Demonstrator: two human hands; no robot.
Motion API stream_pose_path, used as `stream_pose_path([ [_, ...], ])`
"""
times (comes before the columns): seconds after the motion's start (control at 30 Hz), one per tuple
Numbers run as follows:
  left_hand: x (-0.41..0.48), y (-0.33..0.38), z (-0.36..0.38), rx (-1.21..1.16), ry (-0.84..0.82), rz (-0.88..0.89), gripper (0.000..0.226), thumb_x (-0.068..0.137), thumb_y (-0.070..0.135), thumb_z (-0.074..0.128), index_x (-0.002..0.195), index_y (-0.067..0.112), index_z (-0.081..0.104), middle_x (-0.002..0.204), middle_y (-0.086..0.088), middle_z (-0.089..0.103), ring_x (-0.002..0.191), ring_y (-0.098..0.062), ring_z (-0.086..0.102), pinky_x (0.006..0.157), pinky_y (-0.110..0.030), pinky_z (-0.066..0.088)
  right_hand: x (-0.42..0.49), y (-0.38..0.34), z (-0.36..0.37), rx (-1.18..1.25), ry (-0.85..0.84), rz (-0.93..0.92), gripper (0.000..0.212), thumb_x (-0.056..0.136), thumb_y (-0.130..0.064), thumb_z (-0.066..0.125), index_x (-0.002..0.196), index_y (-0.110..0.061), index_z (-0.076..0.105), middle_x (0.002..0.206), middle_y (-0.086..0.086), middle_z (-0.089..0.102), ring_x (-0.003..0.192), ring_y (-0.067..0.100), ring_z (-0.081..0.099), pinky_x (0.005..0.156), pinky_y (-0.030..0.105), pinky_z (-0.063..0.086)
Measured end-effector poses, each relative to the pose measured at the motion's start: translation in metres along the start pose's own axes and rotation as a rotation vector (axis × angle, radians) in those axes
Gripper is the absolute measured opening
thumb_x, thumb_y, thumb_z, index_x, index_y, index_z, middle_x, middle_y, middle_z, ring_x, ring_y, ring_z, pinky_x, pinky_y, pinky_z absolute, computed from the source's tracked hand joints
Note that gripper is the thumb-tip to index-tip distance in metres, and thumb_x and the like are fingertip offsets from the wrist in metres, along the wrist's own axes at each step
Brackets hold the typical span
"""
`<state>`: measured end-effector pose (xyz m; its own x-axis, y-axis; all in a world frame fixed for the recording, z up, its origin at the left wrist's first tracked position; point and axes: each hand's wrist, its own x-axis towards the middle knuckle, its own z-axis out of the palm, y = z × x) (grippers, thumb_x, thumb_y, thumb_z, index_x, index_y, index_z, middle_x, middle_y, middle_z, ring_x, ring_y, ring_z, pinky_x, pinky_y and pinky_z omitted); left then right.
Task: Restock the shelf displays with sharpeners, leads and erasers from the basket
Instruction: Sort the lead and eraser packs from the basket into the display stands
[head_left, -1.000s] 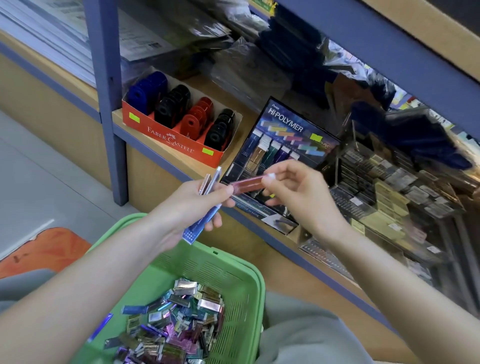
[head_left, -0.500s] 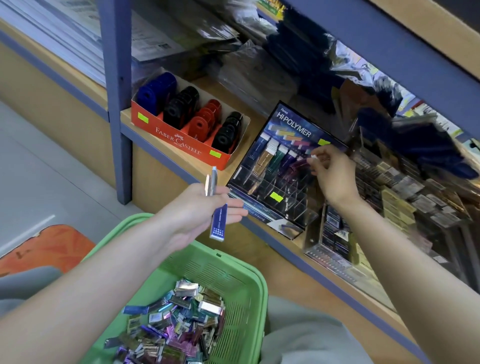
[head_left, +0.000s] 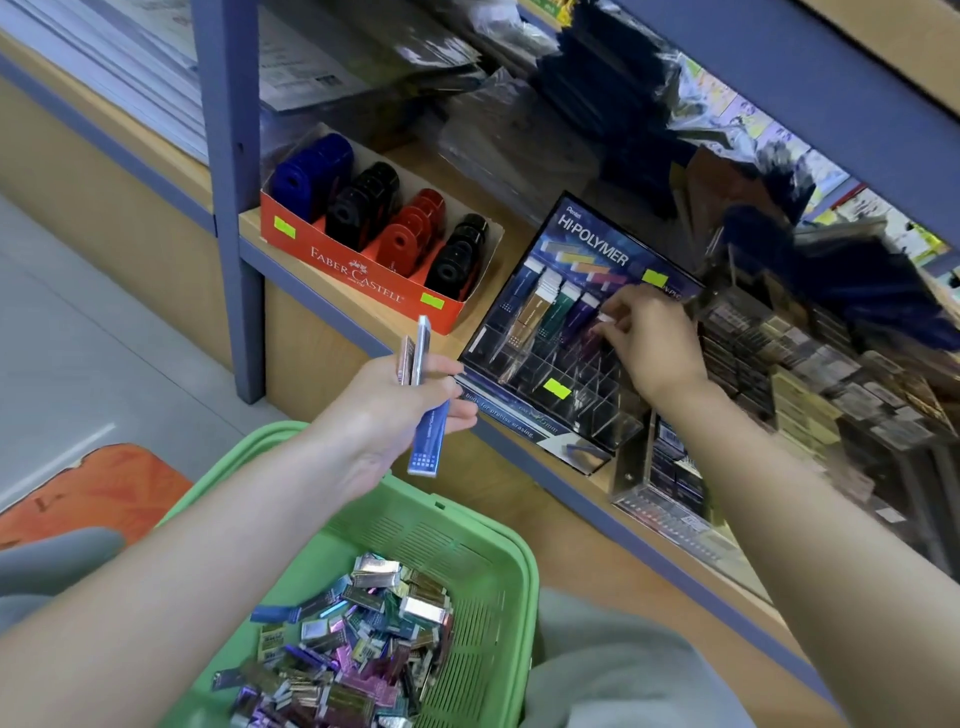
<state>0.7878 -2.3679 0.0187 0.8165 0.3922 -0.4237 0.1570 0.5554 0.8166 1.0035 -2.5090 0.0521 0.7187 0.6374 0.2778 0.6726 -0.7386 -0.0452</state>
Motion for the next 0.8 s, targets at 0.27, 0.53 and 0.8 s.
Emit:
stream_pose_path([
  [0.27,0.006,0.003,-0.002,-0.150,0.151,0.038,0.013,0.096,-0.006,0.043,0.092,0.004,0.049,0.097,-0.020,0.053,0.082,-0.023,0.067,0.077,-0.032,0.055,-0.043,-0.045,-0.017,0.414,0.196,0.075,0.015,0.095,-0.015,0.053,0.109,-0.011,0.050,0.101,0.000,0.052,0.073,0.003,0.047,0.067,0.010,0.041],
  [0.53,-0.007,0.001,0.003,-0.179,0.193,0.071,0.015,0.096,-0.007,0.043,0.092,0.007,0.047,0.097,-0.019,0.056,0.088,-0.024,0.067,0.089,-0.033,0.051,-0.116,-0.117,-0.016,0.715,-0.446,0.146,0.022,0.095,-0.042,0.050,0.088,-0.023,0.059,0.078,-0.006,0.062,0.065,0.002,0.053,0.066,0.020,0.046],
  [0.8,-0.030,0.001,-0.004,-0.054,0.054,0.158,0.011,0.096,-0.002,0.046,0.092,0.007,0.050,0.096,-0.017,0.060,0.091,-0.020,0.068,0.082,-0.030,0.053,-0.128,-0.131,-0.020,1.171,-0.707,0.360,0.008,0.091,-0.019,0.063,0.083,-0.015,0.063,0.072,-0.003,0.062,0.062,0.003,0.056,0.061,0.014,0.050],
])
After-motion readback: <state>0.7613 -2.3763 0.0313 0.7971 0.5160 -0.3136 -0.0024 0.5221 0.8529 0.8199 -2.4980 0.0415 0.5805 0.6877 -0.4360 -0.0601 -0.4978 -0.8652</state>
